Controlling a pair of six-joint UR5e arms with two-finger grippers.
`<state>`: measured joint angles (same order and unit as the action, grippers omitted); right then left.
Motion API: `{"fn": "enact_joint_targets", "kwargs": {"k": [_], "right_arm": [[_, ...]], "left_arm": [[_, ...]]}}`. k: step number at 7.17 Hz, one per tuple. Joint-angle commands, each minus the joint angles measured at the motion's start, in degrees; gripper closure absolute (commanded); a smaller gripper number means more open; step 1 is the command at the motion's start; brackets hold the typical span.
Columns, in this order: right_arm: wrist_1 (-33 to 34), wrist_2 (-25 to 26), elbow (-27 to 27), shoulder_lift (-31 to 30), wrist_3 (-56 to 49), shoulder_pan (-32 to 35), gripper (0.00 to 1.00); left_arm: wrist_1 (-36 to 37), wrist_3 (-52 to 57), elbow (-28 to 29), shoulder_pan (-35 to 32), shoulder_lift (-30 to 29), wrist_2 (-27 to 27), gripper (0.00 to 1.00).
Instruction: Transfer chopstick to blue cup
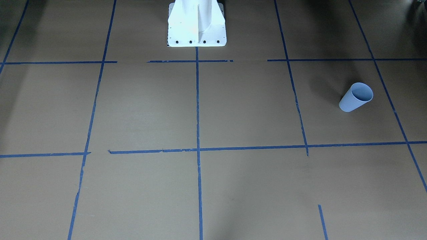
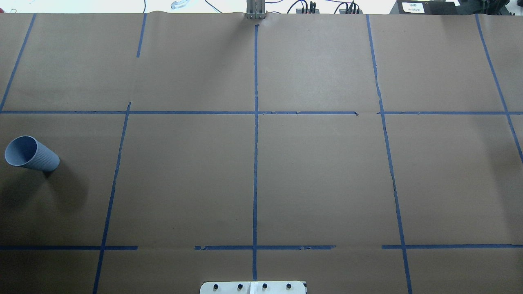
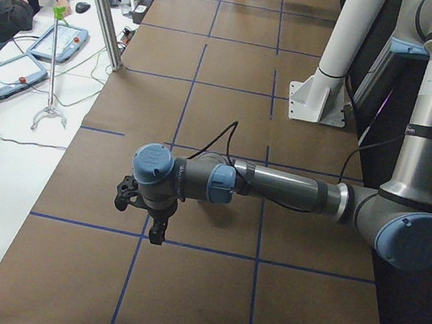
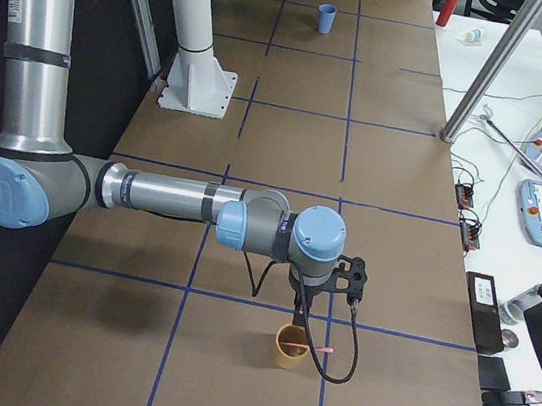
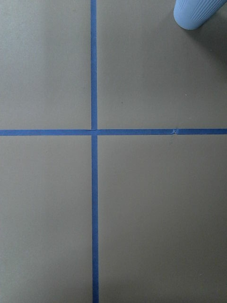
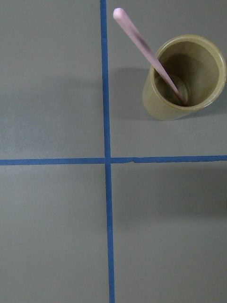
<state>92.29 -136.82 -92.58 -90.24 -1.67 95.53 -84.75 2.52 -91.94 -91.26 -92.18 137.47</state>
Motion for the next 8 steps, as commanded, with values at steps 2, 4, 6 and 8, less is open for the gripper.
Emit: {"fn": "enact_joint_targets", "kwargs": {"k": [2, 4, 6, 8], "right_arm": [[0.09, -0.37, -1.11, -0.11, 0.0, 0.0, 0.0], [0.0, -0.29, -1.2, -0.2, 0.0, 0.0, 0.0], [0.0, -0.02, -1.2, -0.2, -0.09, 0.0, 0.0], [0.0, 0.15, -1.2, -0.2, -0.09, 0.0, 0.0]], "left_arm": [[-0.51, -10.39, -2.18, 0.55, -1.25, 0.78, 0.0], [-1.3, -12.62, -8.57, 2.75, 1.45, 3.21, 0.0], [-0.86, -21.95, -6.51, 7.54, -1.14, 13.07, 0.0], [-1.47, -25.63, -7.2, 10.13, -2.48, 14.05, 0.0]]}}
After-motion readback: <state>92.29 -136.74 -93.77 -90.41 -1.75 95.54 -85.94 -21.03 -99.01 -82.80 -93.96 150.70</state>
